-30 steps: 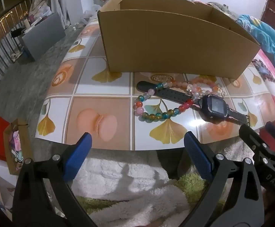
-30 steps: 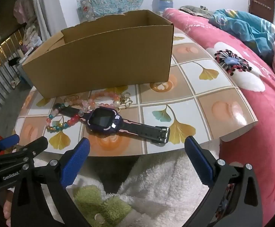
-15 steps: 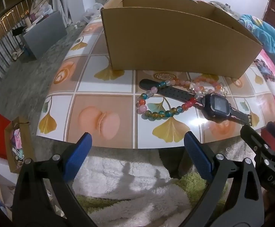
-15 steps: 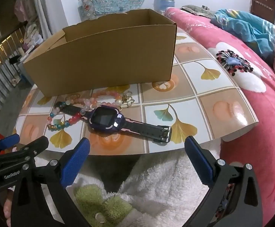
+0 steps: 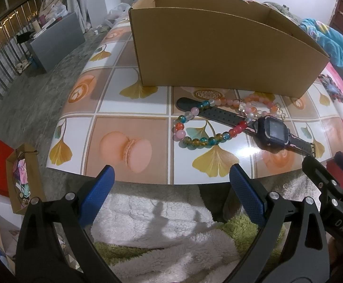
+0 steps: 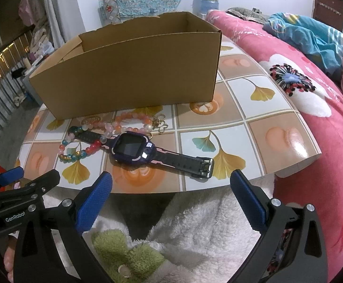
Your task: Organize jewelry
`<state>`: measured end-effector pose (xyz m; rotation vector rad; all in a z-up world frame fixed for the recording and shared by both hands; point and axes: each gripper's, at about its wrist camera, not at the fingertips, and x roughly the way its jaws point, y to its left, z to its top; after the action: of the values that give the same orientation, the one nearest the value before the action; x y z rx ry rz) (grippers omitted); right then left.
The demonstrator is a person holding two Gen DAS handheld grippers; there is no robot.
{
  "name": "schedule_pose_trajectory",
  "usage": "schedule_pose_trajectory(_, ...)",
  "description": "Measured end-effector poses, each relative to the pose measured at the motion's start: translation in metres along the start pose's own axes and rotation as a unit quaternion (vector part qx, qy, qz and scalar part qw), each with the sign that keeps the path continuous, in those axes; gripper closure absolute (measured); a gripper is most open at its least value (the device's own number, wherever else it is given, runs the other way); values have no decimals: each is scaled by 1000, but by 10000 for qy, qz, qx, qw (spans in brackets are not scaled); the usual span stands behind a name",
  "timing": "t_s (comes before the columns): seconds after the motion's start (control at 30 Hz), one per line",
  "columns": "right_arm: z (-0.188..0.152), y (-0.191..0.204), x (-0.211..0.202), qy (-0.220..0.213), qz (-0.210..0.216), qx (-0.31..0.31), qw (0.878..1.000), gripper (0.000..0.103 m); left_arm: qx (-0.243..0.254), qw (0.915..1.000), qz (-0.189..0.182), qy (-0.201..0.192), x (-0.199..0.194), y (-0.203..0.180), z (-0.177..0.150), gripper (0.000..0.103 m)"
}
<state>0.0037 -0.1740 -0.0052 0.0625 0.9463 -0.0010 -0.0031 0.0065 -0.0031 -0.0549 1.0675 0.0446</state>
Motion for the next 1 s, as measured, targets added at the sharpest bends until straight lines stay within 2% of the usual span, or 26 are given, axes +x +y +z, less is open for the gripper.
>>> schedule_pose_trajectory(1.0, 3, -2, -4, -147, -20, -55, 9999, 5, 4, 9999, 132, -33, -2, -3, 1, 9)
